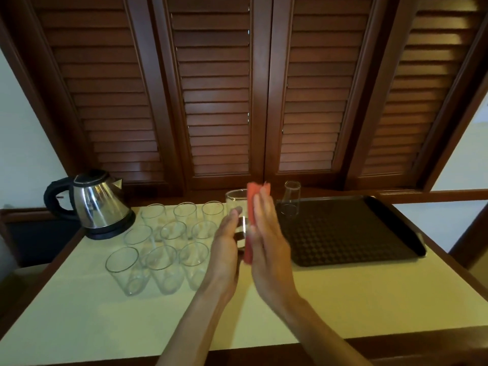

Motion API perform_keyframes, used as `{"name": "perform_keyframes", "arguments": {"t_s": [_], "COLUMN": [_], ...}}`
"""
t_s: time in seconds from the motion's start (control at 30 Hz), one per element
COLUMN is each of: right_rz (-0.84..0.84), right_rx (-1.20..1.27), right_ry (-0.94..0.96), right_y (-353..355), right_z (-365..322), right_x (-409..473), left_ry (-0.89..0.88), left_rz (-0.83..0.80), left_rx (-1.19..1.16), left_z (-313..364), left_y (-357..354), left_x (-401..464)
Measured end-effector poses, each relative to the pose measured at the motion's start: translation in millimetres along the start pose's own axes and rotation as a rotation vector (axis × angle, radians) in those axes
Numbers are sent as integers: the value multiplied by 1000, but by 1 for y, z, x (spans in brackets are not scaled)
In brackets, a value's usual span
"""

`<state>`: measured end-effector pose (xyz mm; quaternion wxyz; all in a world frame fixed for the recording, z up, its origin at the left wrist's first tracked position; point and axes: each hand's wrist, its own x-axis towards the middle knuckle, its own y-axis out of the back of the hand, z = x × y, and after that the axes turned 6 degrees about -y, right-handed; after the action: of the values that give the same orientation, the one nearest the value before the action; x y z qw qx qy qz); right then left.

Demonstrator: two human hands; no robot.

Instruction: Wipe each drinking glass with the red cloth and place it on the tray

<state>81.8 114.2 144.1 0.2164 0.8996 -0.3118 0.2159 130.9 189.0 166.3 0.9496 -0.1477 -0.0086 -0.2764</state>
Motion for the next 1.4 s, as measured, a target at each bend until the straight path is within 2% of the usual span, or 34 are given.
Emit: {"name": "perform_keyframes", "arguments": {"t_s": [0.1, 0.2, 0.3, 0.37, 0.47, 0.53, 0.6, 0.67, 0.77, 0.83, 0.9, 0.97, 1.03, 1.1, 1.23, 1.4], "right_rz": [-73, 19, -10, -67, -6, 23, -30, -61, 8, 32, -29, -68, -25, 21, -13, 22], "right_rx": [7, 91, -61, -26, 125, 9, -122, -59, 65, -35, -102, -53, 107, 139, -84, 64], "right_ry": [49, -55, 43, 74, -56, -24, 87, 75, -57, -5, 59, 75, -47, -97, 108, -70], "right_y": [-5, 5, -4, -7, 5, 6, -3, -5, 3, -1, -8, -7, 0, 5, -13, -4], "right_z": [4, -1, -1, 5, 6, 1, 6, 11, 9, 4, 6, 11, 13, 7, 10, 18], "right_x": [-14, 9, -4, -16, 4, 9, -5, -14, 4, 3, -10, -19, -8, 2, -23, -14], "left_ry": [-45, -47, -69, -93, -94, -55, -27, -41, -26, -29, -51, -89, -87, -40, -45, -45], "left_rz": [-4, -80, -60, -22, -38, -42, -34, -36, -77, -82, -28, -6, -23, -61, -112, -83], "left_rx": [-23, 51, 0, -51, 34, 43, 2, -12, 38, 11, -46, -61, -4, 35, 7, 13], "left_z": [8, 2, 3, 6, -4, -8, -5, -1, -7, -8, -6, -2, -9, -15, -7, -12], "left_y": [6, 2, 5, 8, 7, 6, 8, 11, 9, 9, 12, 16, 17, 17, 18, 22], "left_x": [6, -6, -2, 1, -5, -6, 1, 5, -1, -3, 1, 3, 0, -6, -1, -3]}}
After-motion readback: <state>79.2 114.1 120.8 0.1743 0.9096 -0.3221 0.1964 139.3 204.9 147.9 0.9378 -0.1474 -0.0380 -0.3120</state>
